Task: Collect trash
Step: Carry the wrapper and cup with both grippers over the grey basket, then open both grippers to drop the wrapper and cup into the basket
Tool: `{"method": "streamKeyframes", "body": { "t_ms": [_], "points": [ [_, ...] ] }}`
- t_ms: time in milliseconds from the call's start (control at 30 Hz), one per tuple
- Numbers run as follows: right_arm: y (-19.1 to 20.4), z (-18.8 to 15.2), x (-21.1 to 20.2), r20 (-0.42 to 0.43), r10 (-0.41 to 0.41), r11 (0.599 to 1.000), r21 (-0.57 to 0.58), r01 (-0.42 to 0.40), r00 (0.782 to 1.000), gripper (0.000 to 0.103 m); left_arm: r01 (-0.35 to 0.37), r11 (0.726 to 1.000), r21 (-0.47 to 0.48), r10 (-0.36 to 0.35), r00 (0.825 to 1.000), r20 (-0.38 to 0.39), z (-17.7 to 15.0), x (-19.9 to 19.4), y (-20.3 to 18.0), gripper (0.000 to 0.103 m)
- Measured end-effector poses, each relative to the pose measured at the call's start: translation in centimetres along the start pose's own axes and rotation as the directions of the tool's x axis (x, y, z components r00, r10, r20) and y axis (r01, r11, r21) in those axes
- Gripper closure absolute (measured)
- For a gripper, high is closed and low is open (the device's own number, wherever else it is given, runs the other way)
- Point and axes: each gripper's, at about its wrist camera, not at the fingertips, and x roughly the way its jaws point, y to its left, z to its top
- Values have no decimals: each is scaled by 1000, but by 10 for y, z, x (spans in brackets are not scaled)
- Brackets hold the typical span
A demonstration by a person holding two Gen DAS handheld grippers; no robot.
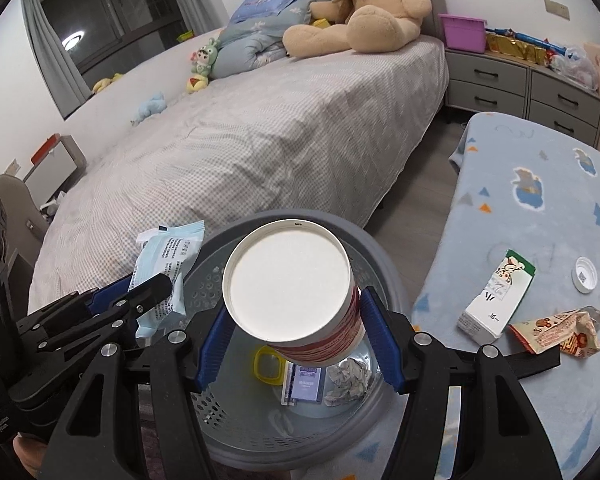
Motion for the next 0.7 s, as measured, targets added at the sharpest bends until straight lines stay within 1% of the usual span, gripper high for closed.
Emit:
{"method": "streamKeyframes", "body": {
  "t_ms": [167, 367, 400, 433, 500, 700],
  "points": [
    [-1, -4, 8, -25, -5, 1000, -5, 5, 1000, 42, 9, 1000, -23, -10, 1000, -26, -4, 6, 5, 73],
    [-3, -6, 9, -27, -15, 1000, -7, 15, 1000, 41, 2, 1000, -25, -3, 1000, -25, -5, 6, 5, 72],
    [-3, -6, 9, -24, -16, 1000, -7, 16, 1000, 41, 0, 1000, -27, -1, 1000, -25, -5, 6, 5, 69],
    [-4, -6, 8, -22, -16, 1000, -7, 16, 1000, 38, -4, 1000, -30, 3, 1000, -24, -5, 5, 6, 62],
    [-4, -5, 5, -13, -21, 1000, -8, 20, 1000, 34, -15, 999, -38, 15, 1000, -16, -5, 4, 8, 56],
    [-8, -6, 3, -9, -28, 1000, 0, 28, 1000, 33, -29, 999, -41, 29, 1000, -9, -5, 2, 9, 54]
  ]
}}
